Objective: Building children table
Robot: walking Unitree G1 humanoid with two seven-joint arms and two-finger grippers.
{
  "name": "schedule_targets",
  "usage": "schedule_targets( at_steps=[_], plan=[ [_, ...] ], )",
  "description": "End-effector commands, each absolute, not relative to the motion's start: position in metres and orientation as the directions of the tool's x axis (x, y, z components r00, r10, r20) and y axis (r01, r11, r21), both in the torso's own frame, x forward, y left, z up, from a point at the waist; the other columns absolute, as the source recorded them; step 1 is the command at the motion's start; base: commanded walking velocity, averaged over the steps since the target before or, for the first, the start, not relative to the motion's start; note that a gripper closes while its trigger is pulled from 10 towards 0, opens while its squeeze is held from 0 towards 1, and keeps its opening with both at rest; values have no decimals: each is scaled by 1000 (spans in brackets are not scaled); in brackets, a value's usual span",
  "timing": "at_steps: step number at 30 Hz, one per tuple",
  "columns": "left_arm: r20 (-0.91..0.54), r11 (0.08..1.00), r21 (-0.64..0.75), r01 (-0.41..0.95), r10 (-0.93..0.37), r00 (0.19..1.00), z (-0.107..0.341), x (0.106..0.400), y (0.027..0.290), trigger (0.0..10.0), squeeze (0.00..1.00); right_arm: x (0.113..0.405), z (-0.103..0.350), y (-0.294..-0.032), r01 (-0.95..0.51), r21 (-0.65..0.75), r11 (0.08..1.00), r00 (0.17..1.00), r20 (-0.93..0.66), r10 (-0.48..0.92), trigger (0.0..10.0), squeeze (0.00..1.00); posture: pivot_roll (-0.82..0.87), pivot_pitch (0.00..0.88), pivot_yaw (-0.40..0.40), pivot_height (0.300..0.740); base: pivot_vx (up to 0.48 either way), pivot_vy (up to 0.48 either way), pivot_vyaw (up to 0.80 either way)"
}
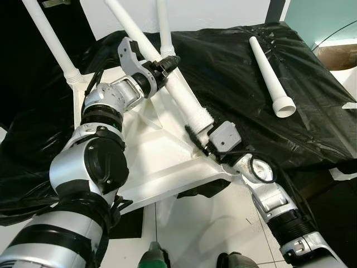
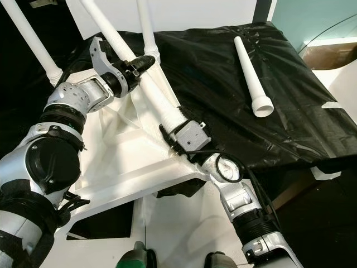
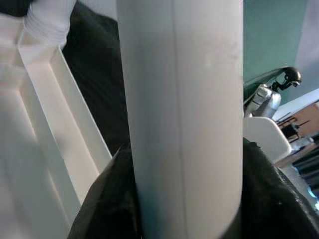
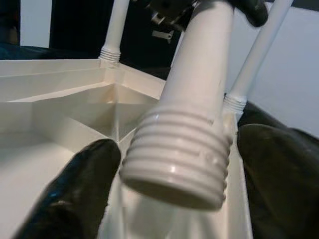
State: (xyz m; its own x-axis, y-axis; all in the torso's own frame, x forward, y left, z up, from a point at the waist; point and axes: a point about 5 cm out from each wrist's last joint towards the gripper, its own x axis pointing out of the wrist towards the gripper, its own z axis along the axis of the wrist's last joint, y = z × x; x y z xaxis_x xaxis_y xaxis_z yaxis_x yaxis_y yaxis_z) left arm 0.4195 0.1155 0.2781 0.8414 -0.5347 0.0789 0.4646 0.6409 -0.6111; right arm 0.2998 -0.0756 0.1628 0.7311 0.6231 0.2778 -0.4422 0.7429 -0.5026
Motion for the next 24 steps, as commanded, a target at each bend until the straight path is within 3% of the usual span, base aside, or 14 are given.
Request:
schedule_targets(
  at_steps=[1, 7, 8, 9, 10, 11, 13, 14, 15, 16, 17, 24],
  plan=[
    [93, 660, -581, 477, -528, 844, 287, 421, 115, 0, 0, 300, 161, -78, -444, -487, 752, 743, 269, 613, 10000, 1000, 8, 27, 89, 740, 0, 0, 0],
    [127, 734, -456, 504, -507, 853, 301, 421, 107, 0, 0, 303, 163, -81, -465, -393, 793, 768, 267, 583, 10000, 1000, 6, 31, 91, 740, 0, 0, 0],
    [166, 777, -355, 520, -495, 853, 308, 418, 100, 0, 0, 307, 170, -84, -469, -320, 823, 786, 273, 555, 10000, 914, 3, 37, 87, 740, 0, 0, 0],
    [166, 777, -355, 520, -495, 853, 308, 418, 100, 0, 0, 307, 170, -84, -469, -320, 823, 786, 273, 555, 10000, 914, 3, 37, 87, 740, 0, 0, 0],
    [184, 788, -325, 523, -490, 852, 309, 417, 97, 0, 0, 309, 173, -85, -471, -289, 833, 793, 274, 544, 10000, 110, 3, 37, 87, 740, 0, 0, 0],
    [209, 801, -274, 532, -490, 846, 311, 414, 93, 0, 0, 312, 176, -87, -476, -247, 844, 805, 264, 531, 10000, 0, 1, 41, 82, 740, 0, 0, 0],
    [227, 807, -243, 538, -491, 841, 312, 412, 90, 0, 0, 314, 178, -87, -480, -219, 850, 812, 255, 524, 10000, 0, 1, 41, 82, 740, 0, 0, 0],
    [253, 812, -202, 548, -497, 830, 314, 407, 85, 3686, 0, 316, 181, -87, -488, -194, 851, 813, 253, 524, 10000, 0, -3, 45, 78, 740, 0, 0, 0],
    [272, 815, -171, 553, -501, 822, 314, 403, 81, 4745, 0, 318, 184, -87, -495, -180, 850, 812, 252, 526, 10000, 0, -3, 45, 76, 740, 0, 0, 0],
    [272, 815, -171, 553, -501, 822, 314, 403, 81, 4745, 0, 318, 184, -87, -495, -180, 850, 812, 252, 526, 10000, 0, -3, 45, 76, 740, 0, 0, 0],
    [312, 820, -129, 558, -501, 807, 314, 396, 73, 10000, 0, 321, 190, -88, -505, -155, 849, 812, 249, 528, 10000, 0, 2, 48, 68, 740, 0, 0, 0],
    [359, 803, -77, 591, -530, 768, 308, 377, 54, 10000, 0, 331, 201, -89, -533, -81, 842, 812, 231, 536, 10000, 0, 3, 49, 59, 740, 0, 0, 0]
  ],
)
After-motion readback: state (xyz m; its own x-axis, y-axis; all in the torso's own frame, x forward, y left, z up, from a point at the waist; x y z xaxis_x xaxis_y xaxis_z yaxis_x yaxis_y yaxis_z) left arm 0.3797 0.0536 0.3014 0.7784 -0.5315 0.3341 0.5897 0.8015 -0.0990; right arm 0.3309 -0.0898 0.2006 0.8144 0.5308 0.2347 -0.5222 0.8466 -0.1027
